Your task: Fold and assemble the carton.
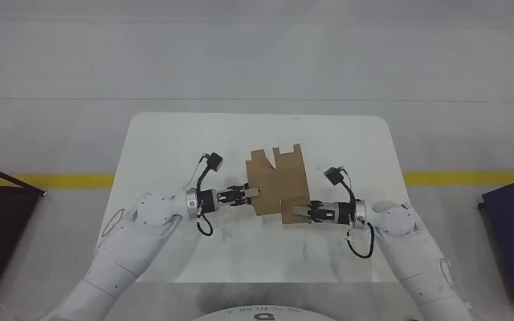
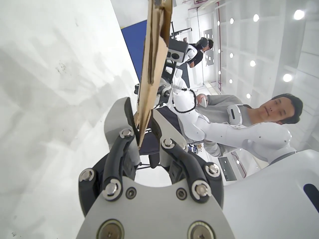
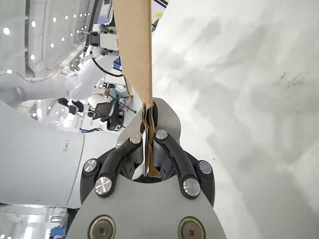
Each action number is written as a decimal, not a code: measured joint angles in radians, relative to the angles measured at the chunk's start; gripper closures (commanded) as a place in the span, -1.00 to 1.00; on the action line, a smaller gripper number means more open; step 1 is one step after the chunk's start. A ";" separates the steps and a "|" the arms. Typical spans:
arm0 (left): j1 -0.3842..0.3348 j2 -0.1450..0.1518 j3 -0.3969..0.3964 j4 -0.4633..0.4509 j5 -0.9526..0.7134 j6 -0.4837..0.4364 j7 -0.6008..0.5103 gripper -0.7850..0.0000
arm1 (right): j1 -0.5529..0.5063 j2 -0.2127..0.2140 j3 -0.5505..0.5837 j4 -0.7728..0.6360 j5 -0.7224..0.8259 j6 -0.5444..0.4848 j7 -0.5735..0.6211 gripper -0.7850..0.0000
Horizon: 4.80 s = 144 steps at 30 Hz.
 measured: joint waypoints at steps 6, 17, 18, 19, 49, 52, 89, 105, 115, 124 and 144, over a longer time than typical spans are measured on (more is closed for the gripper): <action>0.060 0.013 -0.091 -0.010 0.006 -0.060 0.140 -1.00 | -0.029 0.004 0.048 -0.077 -0.269 -0.187 -0.215 1.00; 0.229 0.048 -0.298 -0.122 0.340 -0.095 0.450 -1.00 | -0.111 -0.017 0.116 -0.249 -0.897 -0.243 -0.644 1.00; 0.229 0.048 -0.297 -0.123 0.340 -0.095 0.450 -1.00 | -0.112 -0.017 0.115 -0.250 -0.906 -0.241 -0.655 1.00; 0.228 0.048 -0.296 -0.122 0.339 -0.096 0.448 -1.00 | -0.112 -0.017 0.115 -0.249 -0.907 -0.240 -0.657 1.00; 0.228 0.048 -0.295 -0.121 0.338 -0.096 0.447 -1.00 | -0.243 0.073 0.154 -0.377 -1.679 -0.299 -1.601 1.00; 0.228 0.048 -0.295 -0.121 0.338 -0.096 0.447 -1.00 | -0.251 0.082 0.159 -0.368 -1.747 -0.299 -1.674 1.00; 0.203 0.050 -0.239 -0.289 0.590 -0.117 0.414 -1.00 | -0.183 0.052 0.032 -0.266 -1.159 -0.137 -1.126 1.00; 0.103 0.028 -0.078 -0.270 0.697 -0.115 0.433 -1.00 | 0.012 0.011 -0.172 -0.139 -1.118 -0.103 -1.074 1.00; 0.079 0.023 -0.039 -0.263 0.688 -0.100 0.409 -1.00 | 0.052 0.000 -0.227 -0.132 -1.127 -0.089 -1.030 1.00; 0.066 0.022 -0.017 -0.248 0.669 -0.109 0.392 -1.00 | 0.062 -0.009 -0.262 -0.135 -1.131 -0.049 -0.999 1.00; 0.130 0.039 -0.090 -0.242 0.729 -0.093 0.463 -1.00 | 0.045 -0.009 -0.235 -0.151 -1.024 0.015 -0.912 1.00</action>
